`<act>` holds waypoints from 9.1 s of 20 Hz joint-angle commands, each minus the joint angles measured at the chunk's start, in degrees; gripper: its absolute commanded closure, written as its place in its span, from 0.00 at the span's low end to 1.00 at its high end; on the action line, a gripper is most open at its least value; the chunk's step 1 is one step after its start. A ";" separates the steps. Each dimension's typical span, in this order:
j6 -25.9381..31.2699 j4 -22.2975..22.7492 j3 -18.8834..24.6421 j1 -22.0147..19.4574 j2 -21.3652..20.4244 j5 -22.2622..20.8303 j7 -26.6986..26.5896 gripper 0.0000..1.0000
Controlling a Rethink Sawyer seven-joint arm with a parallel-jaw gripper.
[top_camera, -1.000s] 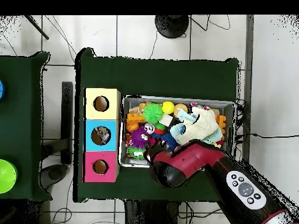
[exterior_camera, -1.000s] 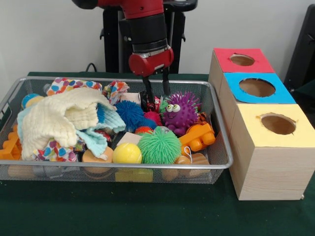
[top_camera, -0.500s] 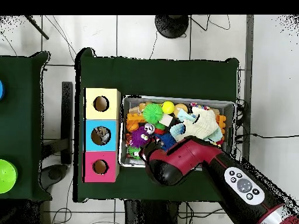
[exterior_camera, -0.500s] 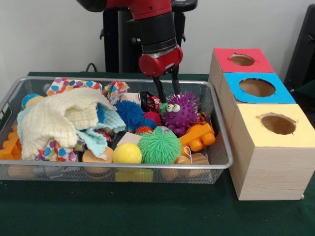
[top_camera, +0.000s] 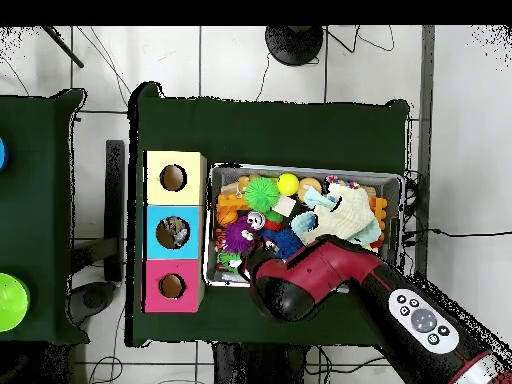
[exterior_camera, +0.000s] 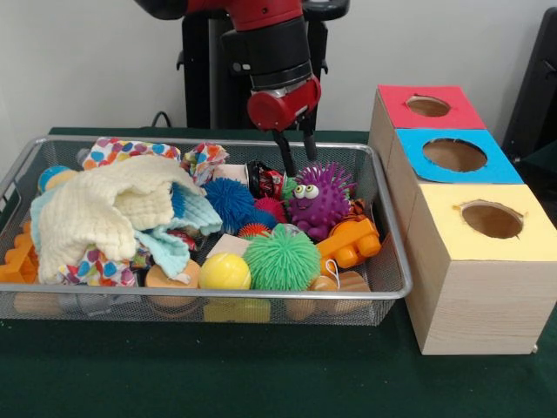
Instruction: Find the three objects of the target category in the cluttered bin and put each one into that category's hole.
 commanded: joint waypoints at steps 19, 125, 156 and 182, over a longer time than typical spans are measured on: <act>8.08 3.60 3.91 -10.27 2.39 -4.26 -26.94 0.00; -2.59 3.51 -35.60 23.85 -27.33 26.77 9.24 1.00; -2.44 -2.25 -55.59 48.00 -20.41 53.46 30.07 1.00; 5.99 -12.46 -66.43 64.70 -11.66 66.40 37.93 1.00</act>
